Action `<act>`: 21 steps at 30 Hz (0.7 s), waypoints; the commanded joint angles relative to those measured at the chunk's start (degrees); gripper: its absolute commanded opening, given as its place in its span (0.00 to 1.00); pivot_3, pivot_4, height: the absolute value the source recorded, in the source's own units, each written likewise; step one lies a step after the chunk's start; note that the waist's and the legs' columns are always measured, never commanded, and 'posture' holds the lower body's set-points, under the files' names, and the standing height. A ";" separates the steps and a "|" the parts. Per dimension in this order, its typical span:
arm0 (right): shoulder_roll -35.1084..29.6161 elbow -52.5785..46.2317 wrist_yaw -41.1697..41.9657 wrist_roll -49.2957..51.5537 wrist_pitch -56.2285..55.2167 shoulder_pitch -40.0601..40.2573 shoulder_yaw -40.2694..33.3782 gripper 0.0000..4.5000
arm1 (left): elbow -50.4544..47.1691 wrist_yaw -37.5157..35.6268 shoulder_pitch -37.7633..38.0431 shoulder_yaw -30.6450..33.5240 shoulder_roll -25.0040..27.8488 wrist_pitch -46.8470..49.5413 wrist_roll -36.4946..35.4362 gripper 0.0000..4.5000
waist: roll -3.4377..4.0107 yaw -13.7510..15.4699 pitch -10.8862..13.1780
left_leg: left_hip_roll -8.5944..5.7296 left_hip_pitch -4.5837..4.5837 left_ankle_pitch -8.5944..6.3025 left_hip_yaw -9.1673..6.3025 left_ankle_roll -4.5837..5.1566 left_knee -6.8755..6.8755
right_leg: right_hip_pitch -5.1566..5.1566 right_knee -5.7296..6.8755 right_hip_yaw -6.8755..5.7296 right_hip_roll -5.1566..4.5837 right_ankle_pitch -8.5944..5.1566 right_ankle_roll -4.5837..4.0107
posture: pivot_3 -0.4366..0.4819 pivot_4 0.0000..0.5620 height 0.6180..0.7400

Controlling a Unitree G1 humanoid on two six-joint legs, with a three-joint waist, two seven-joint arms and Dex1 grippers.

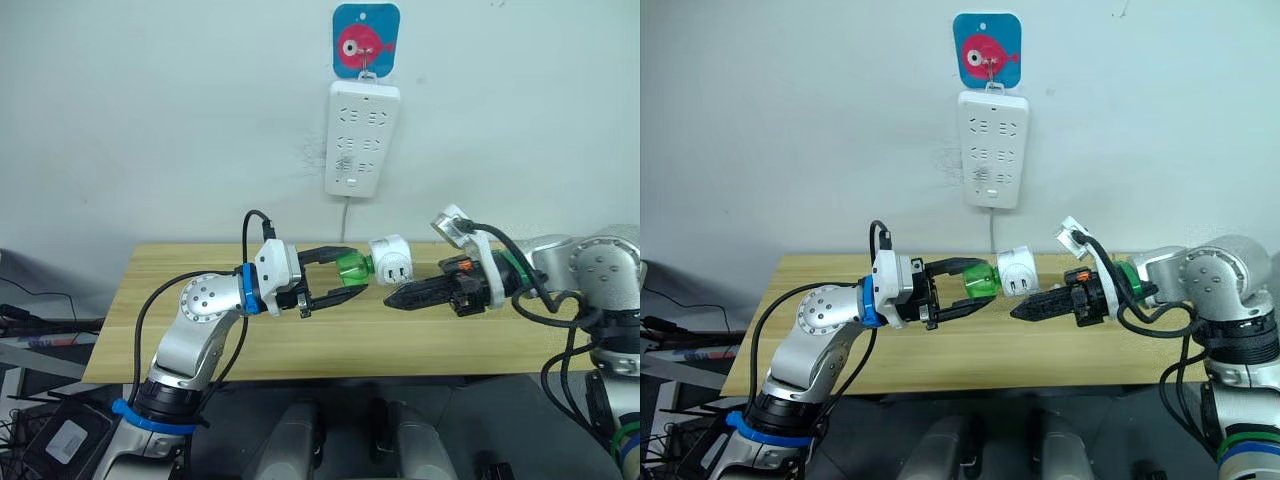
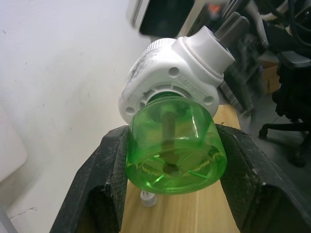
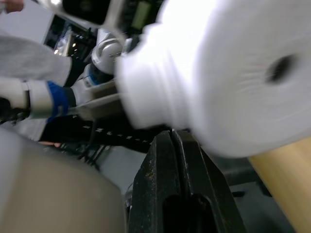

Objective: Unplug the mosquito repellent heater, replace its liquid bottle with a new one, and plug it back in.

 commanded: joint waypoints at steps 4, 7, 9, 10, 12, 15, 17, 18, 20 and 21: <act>3.02 4.27 -2.79 1.64 -0.47 -10.92 -2.33 0.01 | -1.49 -0.76 -0.18 -0.12 0.12 -1.77 0.01 0.50 | 0.00 -0.15 0.00 | 0.00 0.01 0.00 0.02 0.00 0.00 | -0.01 0.00 0.00 0.00 0.00 0.00 | 0.49 0.39 1.00; 2.88 7.56 -1.92 -1.93 -4.33 -14.35 0.11 0.01 | -1.31 -0.90 -0.27 -0.30 0.09 -1.92 0.10 0.50 | 0.00 0.01 0.00 | 0.00 0.00 0.00 0.00 0.00 0.00 | 0.00 0.00 -0.03 0.00 0.00 0.00 | 0.49 0.39 1.00; 2.25 9.86 0.28 -5.22 -8.34 -16.21 2.80 0.01 | -1.53 -1.05 0.00 -0.39 0.15 -1.87 0.05 0.50 | 0.00 0.12 0.00 | -0.02 -0.01 0.00 -0.01 0.01 0.00 | 0.02 -0.02 -0.02 0.00 0.00 0.00 | 0.49 0.39 1.00; 2.26 11.44 1.09 -7.12 -10.41 -17.16 4.15 0.01 | -1.65 -1.15 0.15 -0.45 0.17 -1.83 0.02 0.50 | 0.00 0.09 0.00 | -0.05 -0.02 -0.01 0.00 0.02 0.00 | 0.01 -0.04 0.00 -0.01 0.00 0.00 | 0.49 0.40 1.00; 2.85 14.84 1.90 -11.70 -15.11 -18.41 7.27 0.01 | -1.84 -1.24 0.30 -0.59 0.14 -1.75 -0.02 0.50 | 0.00 0.03 0.00 | -0.05 -0.02 -0.03 0.04 0.05 0.00 | 0.01 -0.05 0.04 -0.02 0.00 -0.01 | 0.49 0.40 1.00; 4.30 19.91 2.75 -20.36 -23.84 -18.01 13.27 0.01 | -2.04 -1.31 0.26 -0.86 -0.06 -1.56 -0.16 0.50 | 0.00 -0.07 0.00 | -0.03 -0.01 -0.02 0.05 0.05 -0.01 | 0.00 -0.03 0.00 -0.01 0.00 -0.01 | 0.49 0.40 1.00; 5.07 22.21 4.17 -23.59 -27.28 -17.00 15.35 0.01 | -2.11 -1.23 0.06 -0.88 -0.17 -1.32 -0.31 0.50 | 0.00 -0.05 0.00 | -0.02 -0.01 -0.01 0.05 0.03 -0.01 | -0.01 -0.02 -0.02 0.00 0.00 -0.01 | 0.49 0.41 1.00; 5.37 22.99 4.91 -24.45 -28.08 -16.73 15.71 0.01 | -2.16 -1.19 -0.02 -0.87 -0.21 -1.22 -0.36 0.50 | 0.01 -0.01 0.01 | -0.02 -0.01 -0.01 0.05 0.03 -0.01 | 0.00 -0.01 -0.02 0.00 0.00 -0.01 | 0.49 0.41 1.00; 5.63 23.65 6.00 -25.91 -29.24 -15.88 16.23 0.01 | -2.39 -1.05 -0.14 -0.72 -0.19 -0.91 -0.56 0.50 | 0.01 0.00 0.03 | -0.03 -0.03 -0.01 0.04 0.04 -0.01 | -0.01 -0.01 0.01 -0.01 0.07 -0.11 | 0.50 0.42 1.00; 5.71 23.93 6.32 -26.50 -29.42 -15.34 16.30 0.01 | -2.54 -0.98 -0.10 -0.60 -0.14 -0.78 -0.68 0.50 | 0.01 0.00 0.03 | -0.04 -0.03 -0.01 0.05 0.04 0.00 | -0.01 -0.01 0.01 -0.01 0.14 -0.24 | 0.50 0.42 1.00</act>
